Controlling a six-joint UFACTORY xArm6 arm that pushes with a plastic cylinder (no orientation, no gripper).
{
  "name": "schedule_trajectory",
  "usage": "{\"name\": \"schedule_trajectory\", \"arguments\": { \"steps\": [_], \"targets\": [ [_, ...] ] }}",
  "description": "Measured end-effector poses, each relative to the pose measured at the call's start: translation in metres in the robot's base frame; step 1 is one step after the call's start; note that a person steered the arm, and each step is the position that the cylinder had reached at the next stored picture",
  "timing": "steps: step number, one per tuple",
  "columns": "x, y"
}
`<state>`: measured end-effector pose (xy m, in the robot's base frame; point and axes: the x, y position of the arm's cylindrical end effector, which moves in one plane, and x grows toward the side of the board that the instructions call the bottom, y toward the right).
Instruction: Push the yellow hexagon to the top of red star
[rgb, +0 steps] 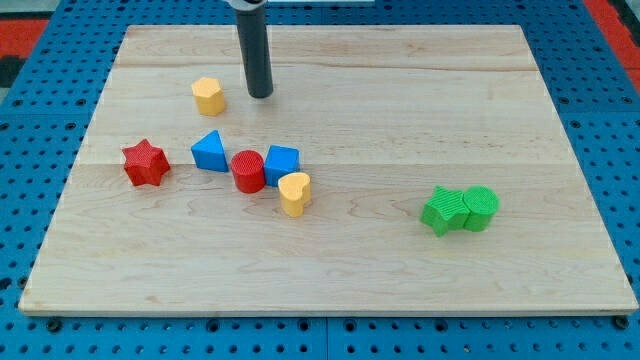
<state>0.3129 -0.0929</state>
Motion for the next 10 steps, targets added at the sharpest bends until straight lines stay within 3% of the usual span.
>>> {"name": "schedule_trajectory", "arguments": {
  "steps": [2,4,5,6,7,8,9,10],
  "targets": [
    [0.007,-0.120],
    [0.002,-0.069],
    [0.030,-0.109],
    [0.036,-0.102],
    [0.035,-0.034],
    [0.072,-0.031],
    [0.099,-0.078],
    [0.103,-0.090]
  ]
}}
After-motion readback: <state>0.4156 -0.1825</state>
